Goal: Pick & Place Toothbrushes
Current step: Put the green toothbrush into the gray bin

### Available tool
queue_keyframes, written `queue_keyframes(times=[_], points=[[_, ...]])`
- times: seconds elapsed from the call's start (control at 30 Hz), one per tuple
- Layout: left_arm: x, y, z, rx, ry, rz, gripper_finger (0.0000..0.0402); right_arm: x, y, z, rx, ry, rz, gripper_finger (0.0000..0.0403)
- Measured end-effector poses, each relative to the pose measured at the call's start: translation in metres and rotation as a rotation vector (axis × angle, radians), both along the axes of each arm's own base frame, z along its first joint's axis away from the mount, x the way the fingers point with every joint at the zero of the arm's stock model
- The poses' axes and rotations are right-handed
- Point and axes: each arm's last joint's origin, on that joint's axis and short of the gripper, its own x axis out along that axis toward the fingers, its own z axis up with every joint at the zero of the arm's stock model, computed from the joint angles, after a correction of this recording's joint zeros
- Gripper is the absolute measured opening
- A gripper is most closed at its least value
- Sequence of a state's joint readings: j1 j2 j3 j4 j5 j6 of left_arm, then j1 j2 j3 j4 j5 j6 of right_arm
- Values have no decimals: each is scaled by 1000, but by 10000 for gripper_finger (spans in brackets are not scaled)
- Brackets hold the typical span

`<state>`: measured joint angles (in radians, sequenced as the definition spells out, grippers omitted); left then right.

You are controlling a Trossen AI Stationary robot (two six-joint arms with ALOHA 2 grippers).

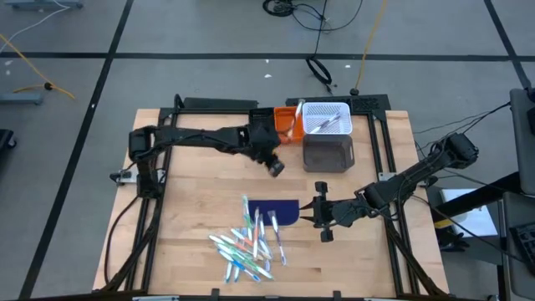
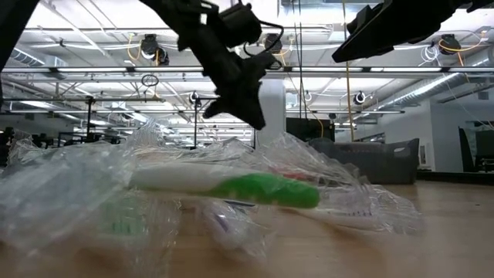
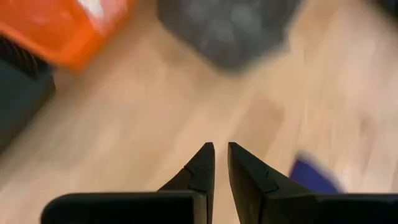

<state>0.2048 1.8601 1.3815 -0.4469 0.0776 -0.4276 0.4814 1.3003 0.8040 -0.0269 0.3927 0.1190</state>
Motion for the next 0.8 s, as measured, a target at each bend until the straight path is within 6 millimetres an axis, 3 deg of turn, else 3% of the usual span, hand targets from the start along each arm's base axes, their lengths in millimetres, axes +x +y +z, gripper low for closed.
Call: queue_keyframes(times=[0.33,0.5,0.8], points=[[-28,-99,-6,87,334,-458,46,0,0,0,0,0,0,102],[-37,-130,-7,78,412,-284,46,0,0,0,2,0,-2,102],[-61,-153,-19,66,563,25,47,0,0,0,15,0,-9,102]])
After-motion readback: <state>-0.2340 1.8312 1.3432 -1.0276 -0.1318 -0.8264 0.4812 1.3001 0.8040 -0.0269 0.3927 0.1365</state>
